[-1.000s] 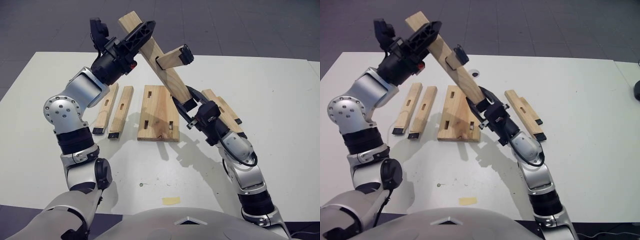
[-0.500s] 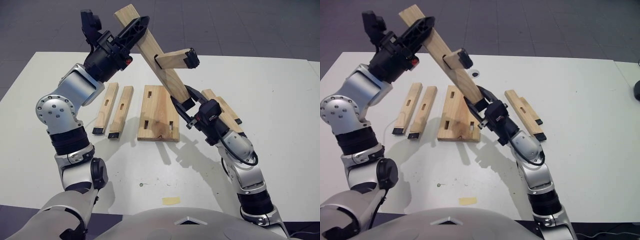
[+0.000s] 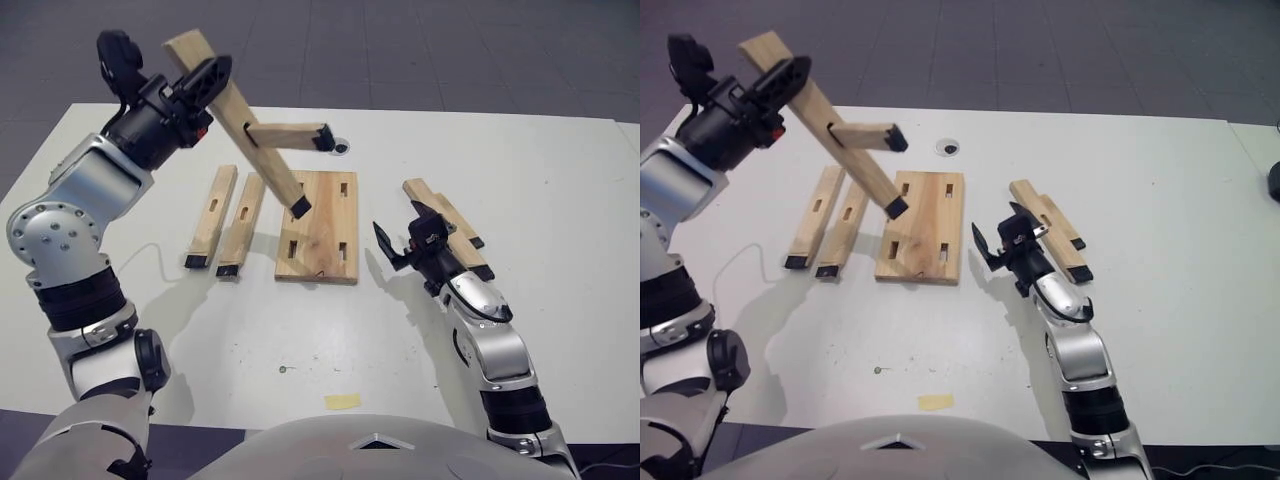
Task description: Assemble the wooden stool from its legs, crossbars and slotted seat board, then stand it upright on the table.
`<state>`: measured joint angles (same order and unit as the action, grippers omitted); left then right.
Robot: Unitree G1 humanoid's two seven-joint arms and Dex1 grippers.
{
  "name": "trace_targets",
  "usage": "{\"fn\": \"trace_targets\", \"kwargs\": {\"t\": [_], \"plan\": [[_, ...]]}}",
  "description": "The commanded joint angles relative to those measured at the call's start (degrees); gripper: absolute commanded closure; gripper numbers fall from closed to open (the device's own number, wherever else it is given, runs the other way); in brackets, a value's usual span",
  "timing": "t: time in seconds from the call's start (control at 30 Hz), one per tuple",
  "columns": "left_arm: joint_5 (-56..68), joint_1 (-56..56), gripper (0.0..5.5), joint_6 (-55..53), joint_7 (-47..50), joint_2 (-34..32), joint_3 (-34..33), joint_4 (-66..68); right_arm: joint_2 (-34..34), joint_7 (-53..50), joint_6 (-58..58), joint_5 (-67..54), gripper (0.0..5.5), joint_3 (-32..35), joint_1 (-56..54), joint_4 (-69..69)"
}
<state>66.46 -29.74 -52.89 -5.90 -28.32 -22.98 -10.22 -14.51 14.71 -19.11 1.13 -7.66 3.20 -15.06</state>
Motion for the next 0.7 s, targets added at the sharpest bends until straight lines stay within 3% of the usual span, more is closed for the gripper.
{"fn": "trace_targets", "kwargs": {"t": [0.03, 0.1, 0.3, 0.7], "plan": [[1.0, 1.2, 4.46, -1.3, 1.3, -1.1, -1.2, -2.5, 0.2, 2.3, -3.7, -0.8, 0.49, -2.4, 1.2, 1.0], [1.4, 1.0, 4.46, -1.6, 1.0, -0.7, -0.7, -2.5, 0.9, 3.8, -4.8, -2.3, 0.13, -3.6, 2.1, 0.0], [-2.5, 0.4, 4.46, -0.8, -2.2, -0.3, 3.5, -0.3, 1.6, 8.1, -3.5, -5.3, 0.10, -7.4, 3.6, -3.0], [-7.9, 8.3, 4.46, 1.7, -4.4, 0.4, 0.8, -0.3, 0.9, 7.3, -1.2, -7.0, 0.10, -2.4, 6.0, -3.7]]}}
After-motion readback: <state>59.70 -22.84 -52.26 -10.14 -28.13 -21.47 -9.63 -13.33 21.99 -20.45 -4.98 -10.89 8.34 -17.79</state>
